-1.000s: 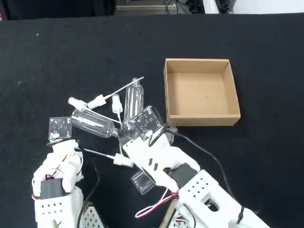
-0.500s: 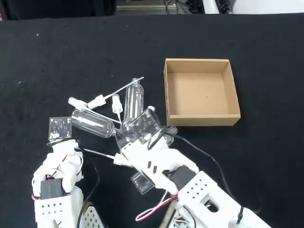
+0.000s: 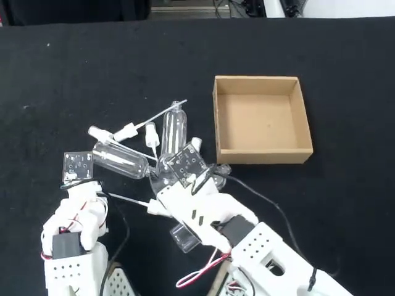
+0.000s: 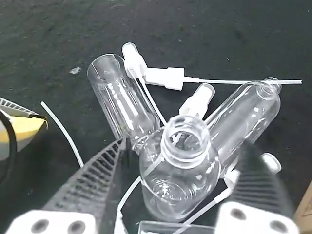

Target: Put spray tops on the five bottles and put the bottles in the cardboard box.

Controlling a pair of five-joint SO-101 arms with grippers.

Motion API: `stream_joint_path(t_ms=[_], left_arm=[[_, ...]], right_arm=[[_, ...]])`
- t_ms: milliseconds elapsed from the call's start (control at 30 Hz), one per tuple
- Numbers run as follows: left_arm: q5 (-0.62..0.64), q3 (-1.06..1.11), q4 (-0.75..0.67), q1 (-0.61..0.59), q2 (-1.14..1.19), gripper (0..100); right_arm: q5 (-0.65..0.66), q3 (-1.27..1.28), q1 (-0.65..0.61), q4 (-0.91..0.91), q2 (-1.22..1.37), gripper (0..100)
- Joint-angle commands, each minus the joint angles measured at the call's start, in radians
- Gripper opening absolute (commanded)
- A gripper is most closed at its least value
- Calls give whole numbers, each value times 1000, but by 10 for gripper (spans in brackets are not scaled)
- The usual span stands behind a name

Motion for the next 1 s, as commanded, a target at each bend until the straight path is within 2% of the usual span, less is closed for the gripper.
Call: stream_joint_path(t_ms=[0, 233, 333, 433, 567, 667, 833, 967], left_arm=[[-8, 18, 3, 8, -8, 30], [-8, 18, 3, 8, -8, 30], [-8, 18, 3, 8, -8, 30], [-8, 18, 3, 8, -8, 30], [-8, 18, 3, 8, -8, 30], [-8, 18, 3, 8, -8, 30], [-8, 18, 3, 8, -8, 30], [-8, 18, 3, 8, -8, 30]], right_arm=[[0, -7, -11, -34, 1, 57], [3, -15, -9, -31, -1, 11], [97, -56, 18, 11, -22, 11], [176, -180, 54, 199, -82, 11], [181, -400, 98, 517, -150, 11], [187, -541, 104, 646, -177, 11], [166, -687, 98, 678, -177, 11], [74, -630, 114, 575, -179, 11]])
